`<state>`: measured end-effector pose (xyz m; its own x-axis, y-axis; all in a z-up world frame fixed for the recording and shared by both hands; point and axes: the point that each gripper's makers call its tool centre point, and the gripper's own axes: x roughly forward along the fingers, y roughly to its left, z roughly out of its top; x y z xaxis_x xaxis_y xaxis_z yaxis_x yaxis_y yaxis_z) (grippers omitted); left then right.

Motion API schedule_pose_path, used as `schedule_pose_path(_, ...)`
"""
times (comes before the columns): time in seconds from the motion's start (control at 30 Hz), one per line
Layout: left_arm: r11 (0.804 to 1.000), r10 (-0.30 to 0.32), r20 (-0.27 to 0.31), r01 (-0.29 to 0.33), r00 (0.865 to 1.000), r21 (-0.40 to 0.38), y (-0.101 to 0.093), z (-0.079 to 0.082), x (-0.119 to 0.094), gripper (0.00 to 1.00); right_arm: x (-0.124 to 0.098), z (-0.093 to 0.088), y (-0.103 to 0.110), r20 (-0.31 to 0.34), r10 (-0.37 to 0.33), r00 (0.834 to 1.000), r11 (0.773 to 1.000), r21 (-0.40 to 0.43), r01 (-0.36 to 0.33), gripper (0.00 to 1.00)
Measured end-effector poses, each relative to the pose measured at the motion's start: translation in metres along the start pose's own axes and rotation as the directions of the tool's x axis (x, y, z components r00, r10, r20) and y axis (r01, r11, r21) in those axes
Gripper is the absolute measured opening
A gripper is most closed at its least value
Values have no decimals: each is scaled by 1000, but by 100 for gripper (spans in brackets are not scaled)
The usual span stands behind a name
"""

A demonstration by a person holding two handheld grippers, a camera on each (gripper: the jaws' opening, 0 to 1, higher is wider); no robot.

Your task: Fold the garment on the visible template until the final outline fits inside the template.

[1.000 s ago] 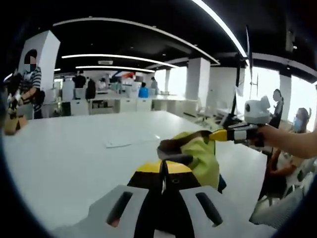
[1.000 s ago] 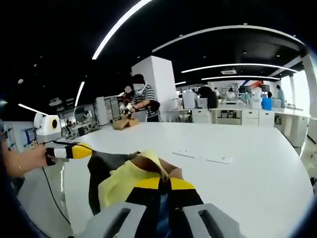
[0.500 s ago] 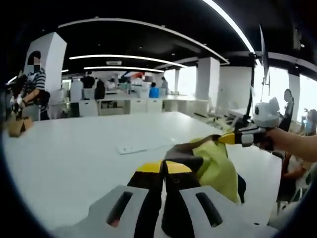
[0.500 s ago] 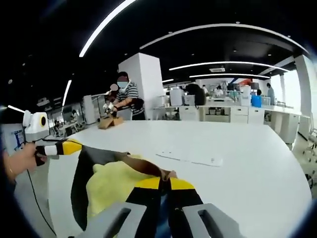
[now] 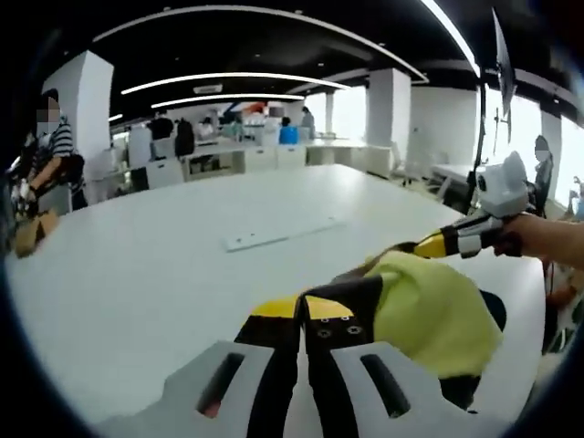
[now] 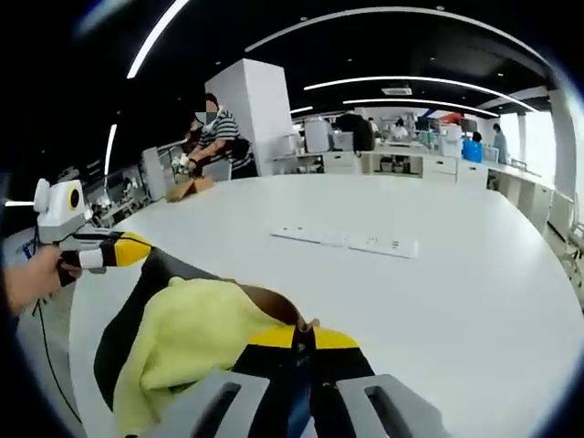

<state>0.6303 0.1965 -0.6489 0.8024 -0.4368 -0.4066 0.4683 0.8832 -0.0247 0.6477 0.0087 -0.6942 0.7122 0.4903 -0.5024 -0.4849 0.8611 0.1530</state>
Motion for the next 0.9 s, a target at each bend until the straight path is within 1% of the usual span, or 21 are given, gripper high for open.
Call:
schedule_pose_path(0.07, 1000, 15, -32, -14, 999, 28, 4, -8, 4, 0, 5, -6, -1, -15, -3, 1000, 1000, -7, 3, 0)
schedule_pose_path(0.1, 995, 40, -50, -35, 998, 97, 8, -12, 7, 0, 8, -12, -2, -34, -3, 999, 1000, -3, 3, 0)
schedule_pose_path(0.13, 991, 47, -61, -39, 997, 126, 10, -15, 9, 0, 11, -15, -2, -45, -1, 999, 1000, 1, 1, 0)
schedule_pose_path(0.17, 990, 49, -84, -37, 995, 132, 10, -21, 12, 0, 13, -20, -3, -62, 0, 998, 1000, 5, 0, 0)
schedule_pose_path(0.23, 993, 43, -86, -33, 995, 111, 10, -26, 16, 0, 16, -25, -3, -73, 2, 997, 1000, 7, -2, 0)
schedule_pose_path(0.3, 993, 53, -97, -42, 994, 114, 13, -31, 19, 0, 18, -29, -3, -87, 9, 996, 1000, 13, -8, 0)
schedule_pose_path(0.33, 993, 59, -96, -48, 994, 105, 15, -33, 19, 0, 18, -31, -3, -94, 12, 996, 1000, 26, -10, 0)
schedule_pose_path(0.37, 995, 58, -94, -50, 994, 88, 16, -34, 20, 0, 18, -33, -4, -97, 8, 995, 998, 57, -2, 0)
schedule_pose_path(0.4, 997, 56, -92, -50, 994, 66, 14, -35, 19, 0, 18, -33, -6, -97, -2, 995, 997, 71, 9, 1)
schedule_pose_path(0.43, 997, 57, -93, -51, 994, 61, 14, -36, 19, 0, 17, -33, -7, -97, 2, 995, 997, 75, 6, 3)
schedule_pose_path(0.5, 997, 62, -94, -56, 994, 58, 15, -38, 17, 0, 13, -32, -7, -97, -4, 995, 996, 83, 12, 9)
schedule_pose_path(0.57, 996, 70, -92, -64, 993, 68, 16, -38, 14, 0, 9, -30, -7, -93, -8, 996, 997, 78, 15, 19)
schedule_pose_path(0.6, 996, 64, -89, -57, 994, 72, 14, -38, 12, 0, 5, -28, -7, -92, -8, 996, 997, 80, 15, 23)
schedule_pose_path(0.7, 998, 50, -73, -48, 996, 29, 12, -37, 7, 7, -3, -28, -5, -101, -4, 995, 995, 94, 14, 27)
schedule_pose_path(0.73, 999, 43, -77, -43, 996, -3, 8, -38, 4, 9, -9, -29, -3, -111, -3, 994, 994, 105, 14, 28)
schedule_pose_path(0.8, 999, 35, -70, -36, 997, -12, 7, -39, 2, 14, -17, -32, 0, -123, -5, 992, 994, 108, 18, 29)
schedule_pose_path(0.9, 998, 9, -74, -13, 997, -54, -2, -41, -4, 18, -28, -38, 2, -144, -14, 989, 993, 116, 31, 32)
